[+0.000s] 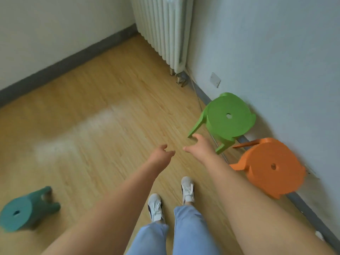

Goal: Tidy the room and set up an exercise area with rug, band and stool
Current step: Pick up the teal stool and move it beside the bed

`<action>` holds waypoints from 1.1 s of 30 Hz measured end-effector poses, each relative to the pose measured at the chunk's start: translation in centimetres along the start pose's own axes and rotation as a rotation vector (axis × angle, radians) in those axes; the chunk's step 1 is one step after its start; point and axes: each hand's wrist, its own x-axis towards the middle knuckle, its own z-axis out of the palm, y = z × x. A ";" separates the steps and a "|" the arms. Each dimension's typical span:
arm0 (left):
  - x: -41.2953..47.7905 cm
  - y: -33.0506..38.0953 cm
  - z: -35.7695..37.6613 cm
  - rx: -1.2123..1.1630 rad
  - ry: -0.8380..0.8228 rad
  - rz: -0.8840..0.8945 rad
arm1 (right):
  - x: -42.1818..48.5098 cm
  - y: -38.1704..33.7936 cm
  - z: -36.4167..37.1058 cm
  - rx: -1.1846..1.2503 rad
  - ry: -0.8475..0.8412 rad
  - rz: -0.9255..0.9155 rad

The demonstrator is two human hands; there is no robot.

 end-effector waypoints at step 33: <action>-25.4 -46.4 -26.4 -0.942 0.831 -0.515 | -29.0 -26.4 47.7 -1.012 -0.734 -0.778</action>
